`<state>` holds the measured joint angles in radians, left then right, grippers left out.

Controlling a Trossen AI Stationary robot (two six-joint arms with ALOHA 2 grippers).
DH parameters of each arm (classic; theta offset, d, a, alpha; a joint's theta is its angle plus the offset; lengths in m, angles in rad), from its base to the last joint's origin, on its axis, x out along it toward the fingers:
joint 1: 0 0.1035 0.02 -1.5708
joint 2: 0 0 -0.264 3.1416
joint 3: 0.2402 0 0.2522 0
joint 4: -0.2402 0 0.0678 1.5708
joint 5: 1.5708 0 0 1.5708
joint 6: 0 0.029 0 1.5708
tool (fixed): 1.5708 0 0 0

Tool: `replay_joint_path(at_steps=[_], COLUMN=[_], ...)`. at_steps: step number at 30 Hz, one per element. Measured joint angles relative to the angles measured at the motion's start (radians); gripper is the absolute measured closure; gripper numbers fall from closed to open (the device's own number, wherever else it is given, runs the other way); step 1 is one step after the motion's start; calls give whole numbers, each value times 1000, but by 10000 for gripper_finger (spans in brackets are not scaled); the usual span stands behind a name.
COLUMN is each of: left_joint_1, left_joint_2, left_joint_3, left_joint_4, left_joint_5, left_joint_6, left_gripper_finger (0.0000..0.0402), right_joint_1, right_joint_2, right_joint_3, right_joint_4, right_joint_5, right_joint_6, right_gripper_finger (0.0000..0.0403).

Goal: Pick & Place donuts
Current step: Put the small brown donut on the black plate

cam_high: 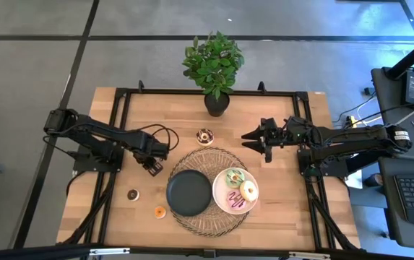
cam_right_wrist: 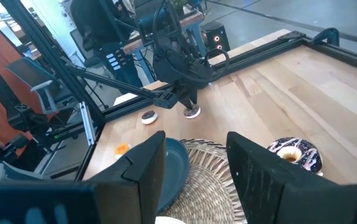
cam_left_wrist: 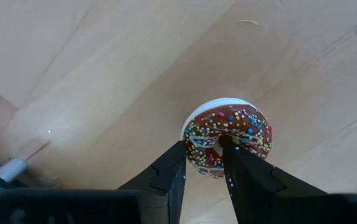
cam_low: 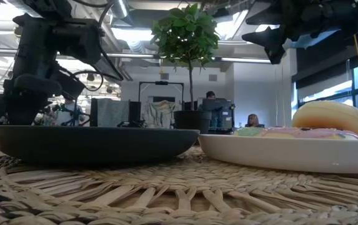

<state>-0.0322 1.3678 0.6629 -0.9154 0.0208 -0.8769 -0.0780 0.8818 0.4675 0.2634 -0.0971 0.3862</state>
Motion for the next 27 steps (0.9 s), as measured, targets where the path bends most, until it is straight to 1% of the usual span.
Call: replay_joint_path(at_steps=[9, 19, 22, 27], left_joint_1=[0, 0, 0, 0], left_joint_2=[27, 75, 74, 71], left_joint_3=[0, 0, 0, 13], left_joint_4=[6, 24, 25, 14], left_joint_5=[1, 0, 0, 0], left_joint_6=[0, 0, 1, 10], left_gripper_finger=[301, 287, 299, 331], right_joint_1=[0, 0, 0, 0], right_joint_2=[0, 0, 0, 0], right_joint_3=[0, 0, 0, 0], right_joint_4=[0, 0, 0, 0], right_joint_5=[0, 0, 0, 0], right_joint_6=[-2, -2, -2, -2], right_gripper_finger=[231, 231, 231, 231])
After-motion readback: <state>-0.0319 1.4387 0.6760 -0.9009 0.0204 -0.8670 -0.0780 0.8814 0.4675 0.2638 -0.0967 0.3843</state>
